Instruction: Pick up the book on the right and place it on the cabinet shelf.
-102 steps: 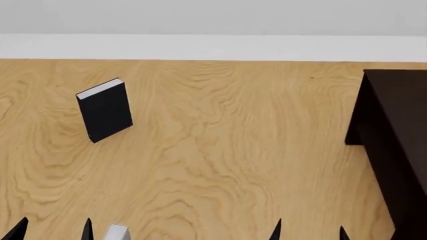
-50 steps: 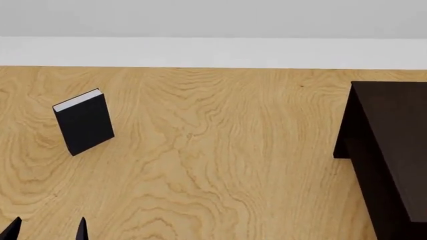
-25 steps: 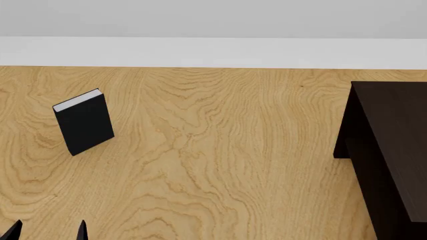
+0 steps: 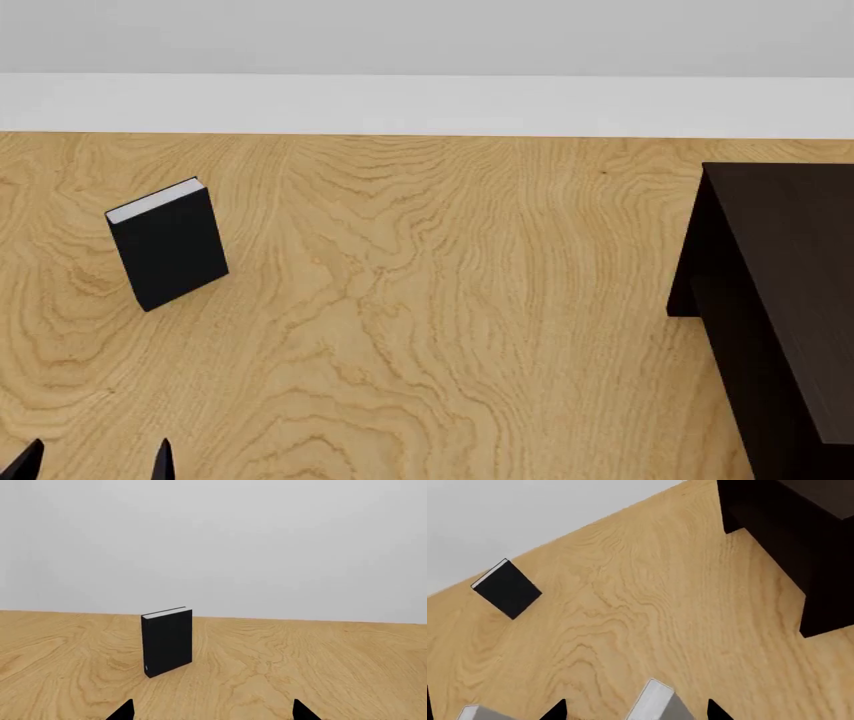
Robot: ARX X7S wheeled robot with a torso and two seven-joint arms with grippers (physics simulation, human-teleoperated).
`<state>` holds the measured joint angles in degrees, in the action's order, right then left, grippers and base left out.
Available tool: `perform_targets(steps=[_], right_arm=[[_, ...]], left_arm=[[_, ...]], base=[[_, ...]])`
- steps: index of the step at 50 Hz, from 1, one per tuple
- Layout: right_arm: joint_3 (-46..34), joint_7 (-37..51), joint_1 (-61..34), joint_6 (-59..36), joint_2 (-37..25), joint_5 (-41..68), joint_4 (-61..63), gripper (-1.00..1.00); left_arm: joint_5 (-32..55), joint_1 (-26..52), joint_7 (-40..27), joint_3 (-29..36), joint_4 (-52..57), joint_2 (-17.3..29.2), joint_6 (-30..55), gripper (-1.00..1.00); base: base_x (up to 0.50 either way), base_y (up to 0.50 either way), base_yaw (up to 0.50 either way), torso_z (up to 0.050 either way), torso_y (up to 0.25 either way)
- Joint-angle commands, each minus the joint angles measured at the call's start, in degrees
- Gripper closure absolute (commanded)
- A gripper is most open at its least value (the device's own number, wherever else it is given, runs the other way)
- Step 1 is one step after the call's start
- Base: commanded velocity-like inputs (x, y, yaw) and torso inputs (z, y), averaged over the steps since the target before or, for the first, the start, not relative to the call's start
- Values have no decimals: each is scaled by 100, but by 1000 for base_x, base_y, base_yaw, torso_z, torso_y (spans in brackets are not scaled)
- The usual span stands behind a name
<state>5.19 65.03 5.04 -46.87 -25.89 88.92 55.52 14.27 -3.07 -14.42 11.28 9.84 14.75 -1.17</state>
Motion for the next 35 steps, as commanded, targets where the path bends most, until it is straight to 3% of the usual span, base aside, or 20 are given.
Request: perform_targets(steps=[1, 12, 35], right_arm=[[-47, 986, -595, 348, -121, 1183, -496, -100], [-695, 1973, -1382, 341, -218, 1683, -1266, -100], [-1708, 2455, -2204, 807, -324, 1947, -1759, -100]], left_arm=[[9, 2, -21, 29, -31, 16, -31, -100], [57, 21, -14, 47, -80, 37, -49, -100], [120, 53, -28, 107, -114, 77, -34, -100]], base=[[0, 0, 0, 0, 0], [0, 0, 0, 0, 0], [0, 0, 0, 0, 0]])
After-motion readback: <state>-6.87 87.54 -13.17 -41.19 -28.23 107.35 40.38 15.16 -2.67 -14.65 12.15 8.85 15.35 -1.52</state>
